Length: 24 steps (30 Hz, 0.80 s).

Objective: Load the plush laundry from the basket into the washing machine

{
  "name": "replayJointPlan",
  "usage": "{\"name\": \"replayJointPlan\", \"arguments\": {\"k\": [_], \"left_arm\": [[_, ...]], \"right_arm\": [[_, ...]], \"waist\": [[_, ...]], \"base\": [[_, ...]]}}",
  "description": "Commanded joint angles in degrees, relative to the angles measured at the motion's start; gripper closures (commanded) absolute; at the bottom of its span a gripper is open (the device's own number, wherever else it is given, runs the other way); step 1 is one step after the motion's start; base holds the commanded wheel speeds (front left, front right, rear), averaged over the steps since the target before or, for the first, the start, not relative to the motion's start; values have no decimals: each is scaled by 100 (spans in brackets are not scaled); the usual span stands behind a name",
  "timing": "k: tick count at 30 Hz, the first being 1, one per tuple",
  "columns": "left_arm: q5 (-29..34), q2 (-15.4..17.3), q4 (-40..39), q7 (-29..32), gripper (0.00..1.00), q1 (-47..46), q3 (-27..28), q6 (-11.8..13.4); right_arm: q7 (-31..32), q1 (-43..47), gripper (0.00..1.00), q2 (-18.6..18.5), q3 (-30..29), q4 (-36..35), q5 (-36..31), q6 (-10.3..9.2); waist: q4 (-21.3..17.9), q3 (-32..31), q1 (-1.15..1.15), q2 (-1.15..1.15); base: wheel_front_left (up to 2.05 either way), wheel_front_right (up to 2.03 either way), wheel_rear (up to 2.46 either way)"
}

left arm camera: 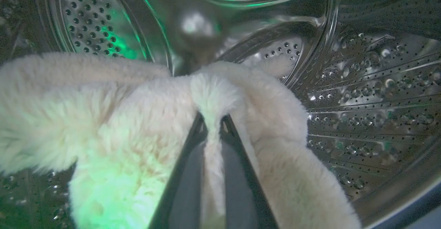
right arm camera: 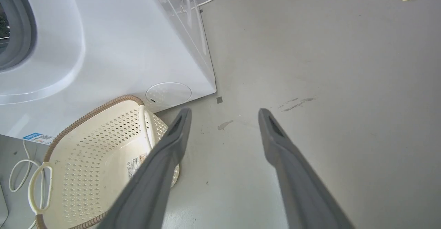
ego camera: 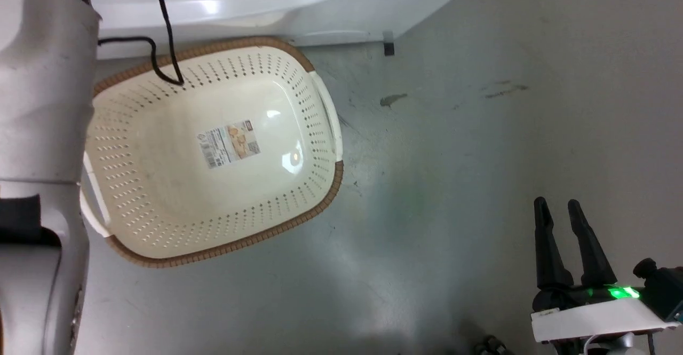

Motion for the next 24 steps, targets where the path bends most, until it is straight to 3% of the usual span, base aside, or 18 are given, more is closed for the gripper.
{"name": "replayJointPlan", "arguments": {"k": [1, 24], "left_arm": [[57, 23, -21, -75, 100, -196, -39, -49], [241, 579, 355, 263, 100, -1313, -202, -120]], "right_arm": [[-25, -70, 0, -3, 27, -30, 57, 3], [-25, 130, 0, -3, 595, -192, 390, 3]], "waist": [[-87, 143, -1, 0], [-720, 905, -1, 0]], "base": [[0, 0, 0], [0, 0, 0]]}}
